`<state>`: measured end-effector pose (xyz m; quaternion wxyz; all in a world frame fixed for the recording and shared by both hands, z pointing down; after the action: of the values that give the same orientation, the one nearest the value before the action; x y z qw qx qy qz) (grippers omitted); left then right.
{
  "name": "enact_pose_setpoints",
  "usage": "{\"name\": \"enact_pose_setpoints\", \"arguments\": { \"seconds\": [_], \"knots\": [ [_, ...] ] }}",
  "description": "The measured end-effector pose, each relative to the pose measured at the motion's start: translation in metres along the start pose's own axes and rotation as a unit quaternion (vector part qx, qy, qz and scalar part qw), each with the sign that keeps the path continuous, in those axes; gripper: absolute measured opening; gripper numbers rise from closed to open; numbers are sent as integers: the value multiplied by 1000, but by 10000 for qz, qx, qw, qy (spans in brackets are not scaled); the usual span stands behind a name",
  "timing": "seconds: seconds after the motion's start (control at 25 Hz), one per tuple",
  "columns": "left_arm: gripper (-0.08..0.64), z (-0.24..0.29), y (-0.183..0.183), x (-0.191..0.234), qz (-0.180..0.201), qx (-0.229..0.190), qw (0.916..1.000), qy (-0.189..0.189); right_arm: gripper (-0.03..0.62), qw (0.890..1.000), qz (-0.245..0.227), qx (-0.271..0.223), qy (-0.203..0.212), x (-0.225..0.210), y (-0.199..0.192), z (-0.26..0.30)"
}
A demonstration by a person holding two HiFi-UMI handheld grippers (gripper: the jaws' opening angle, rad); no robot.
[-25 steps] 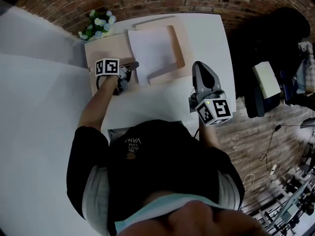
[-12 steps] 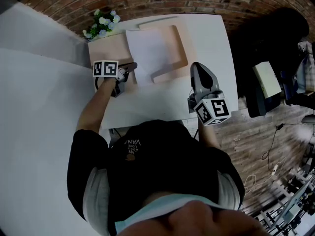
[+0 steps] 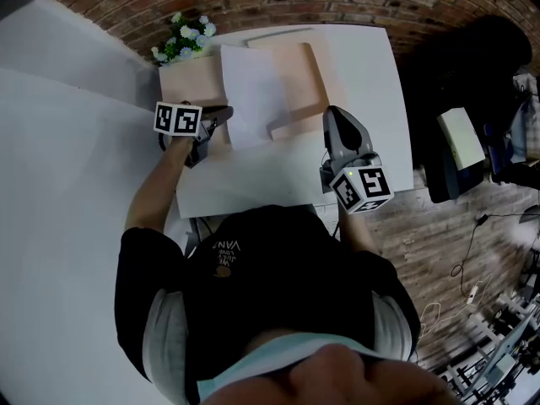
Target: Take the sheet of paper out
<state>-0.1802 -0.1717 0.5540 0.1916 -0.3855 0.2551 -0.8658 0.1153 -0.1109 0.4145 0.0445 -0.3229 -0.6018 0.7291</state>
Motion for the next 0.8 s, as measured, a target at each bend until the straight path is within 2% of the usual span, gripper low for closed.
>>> {"name": "enact_pose_setpoints", "arguments": {
  "seconds": [0.44,0.8],
  "knots": [
    [2,-28,5,-18,981,303,9944,241,0,9999,-20,4,112,17,-5,5],
    [2,-38,14,-40,1863,425,9809,358,0,9999,-64,-2,127,23,-6,4]
  ]
}}
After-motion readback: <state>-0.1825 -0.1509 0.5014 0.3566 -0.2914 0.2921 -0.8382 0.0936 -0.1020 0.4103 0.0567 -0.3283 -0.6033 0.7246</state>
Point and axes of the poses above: the fingertips, and each gripper's own axes: z forward along the fingers, x to its left, y out of its top, the point moved 6 cm from there along -z, backward along the fingers, and after that the axes turned 8 degrees about z, right-handed, at the moved point
